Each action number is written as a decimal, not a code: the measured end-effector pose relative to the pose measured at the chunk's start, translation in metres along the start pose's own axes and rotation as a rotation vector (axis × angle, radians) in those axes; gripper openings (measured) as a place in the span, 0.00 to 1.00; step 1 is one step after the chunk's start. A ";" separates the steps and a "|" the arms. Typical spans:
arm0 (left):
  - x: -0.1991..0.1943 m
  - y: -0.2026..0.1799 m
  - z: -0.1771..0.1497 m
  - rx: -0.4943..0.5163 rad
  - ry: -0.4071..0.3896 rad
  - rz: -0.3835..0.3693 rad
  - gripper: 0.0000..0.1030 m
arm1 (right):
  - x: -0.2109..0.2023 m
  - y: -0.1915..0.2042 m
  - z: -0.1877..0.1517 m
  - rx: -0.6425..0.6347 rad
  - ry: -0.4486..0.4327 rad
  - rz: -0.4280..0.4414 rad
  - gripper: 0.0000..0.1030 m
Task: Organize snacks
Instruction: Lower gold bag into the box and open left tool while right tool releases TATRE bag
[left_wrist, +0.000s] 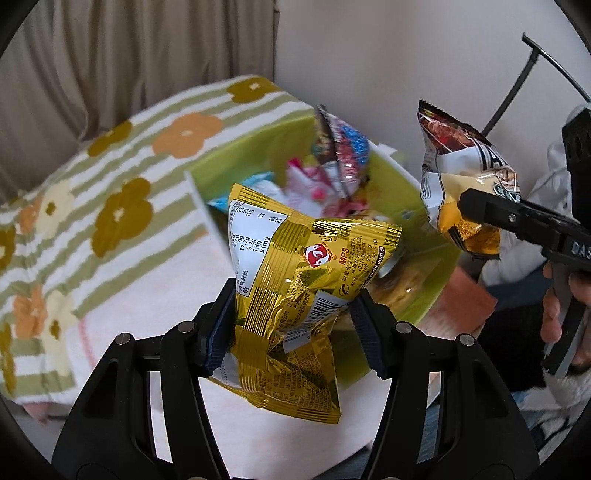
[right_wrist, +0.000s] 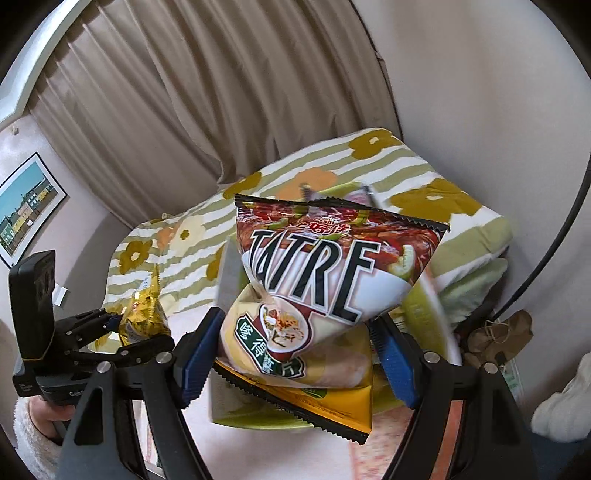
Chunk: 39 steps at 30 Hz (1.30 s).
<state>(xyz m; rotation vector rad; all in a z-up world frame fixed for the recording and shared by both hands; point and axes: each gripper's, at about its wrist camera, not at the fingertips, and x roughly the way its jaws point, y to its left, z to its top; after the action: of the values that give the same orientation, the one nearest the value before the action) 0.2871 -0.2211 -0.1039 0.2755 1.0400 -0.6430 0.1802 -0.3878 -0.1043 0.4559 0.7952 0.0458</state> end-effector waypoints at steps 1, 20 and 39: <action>0.008 -0.006 0.003 -0.007 0.013 -0.009 0.54 | -0.001 -0.002 0.002 0.001 0.004 0.001 0.73; 0.053 -0.050 0.014 -0.023 0.054 -0.005 0.99 | 0.013 -0.044 0.021 0.050 0.042 0.058 0.73; 0.005 0.017 -0.010 -0.174 -0.026 0.076 0.99 | 0.035 -0.006 0.001 -0.189 0.139 0.027 0.87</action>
<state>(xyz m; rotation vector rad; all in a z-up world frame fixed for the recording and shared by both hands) 0.2925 -0.2044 -0.1148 0.1536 1.0489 -0.4830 0.2047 -0.3864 -0.1298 0.2859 0.9120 0.1780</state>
